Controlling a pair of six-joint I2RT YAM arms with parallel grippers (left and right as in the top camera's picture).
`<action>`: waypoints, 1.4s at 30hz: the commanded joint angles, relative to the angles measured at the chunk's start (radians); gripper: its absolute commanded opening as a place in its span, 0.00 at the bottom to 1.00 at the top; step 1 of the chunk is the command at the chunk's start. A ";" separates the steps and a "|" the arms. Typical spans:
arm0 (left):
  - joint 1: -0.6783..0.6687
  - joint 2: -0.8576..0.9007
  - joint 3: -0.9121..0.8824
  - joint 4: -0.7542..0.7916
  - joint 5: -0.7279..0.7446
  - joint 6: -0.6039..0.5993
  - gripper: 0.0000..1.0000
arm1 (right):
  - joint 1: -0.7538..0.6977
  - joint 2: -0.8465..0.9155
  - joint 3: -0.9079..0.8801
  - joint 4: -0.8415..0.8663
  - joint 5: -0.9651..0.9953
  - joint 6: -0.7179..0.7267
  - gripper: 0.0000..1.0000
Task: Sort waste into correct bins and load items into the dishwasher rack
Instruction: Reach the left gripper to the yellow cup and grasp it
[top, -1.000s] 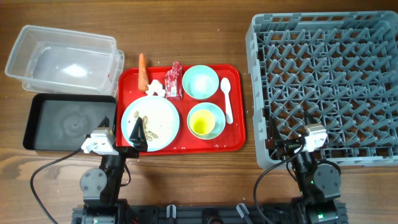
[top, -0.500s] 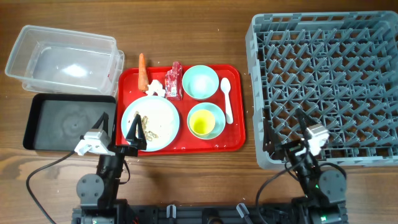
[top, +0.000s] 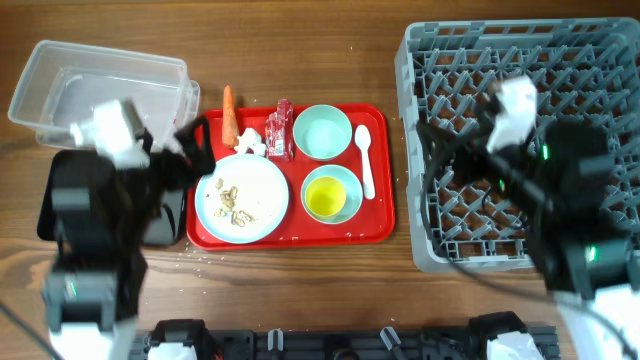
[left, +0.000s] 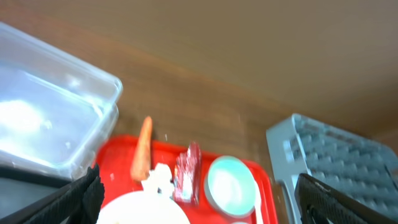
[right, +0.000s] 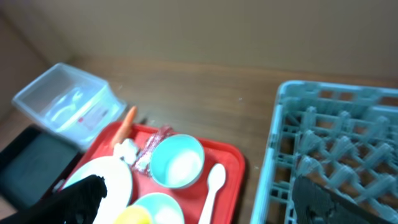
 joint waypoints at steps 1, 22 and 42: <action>-0.001 0.177 0.202 -0.120 0.127 -0.042 1.00 | -0.003 0.111 0.113 -0.081 -0.196 -0.048 1.00; -0.547 0.824 0.221 -0.307 -0.125 -0.073 0.71 | -0.004 0.230 0.113 -0.223 0.291 0.294 1.00; -0.477 0.804 0.413 -0.454 -0.051 -0.058 0.04 | -0.003 0.294 0.113 -0.246 0.290 0.294 1.00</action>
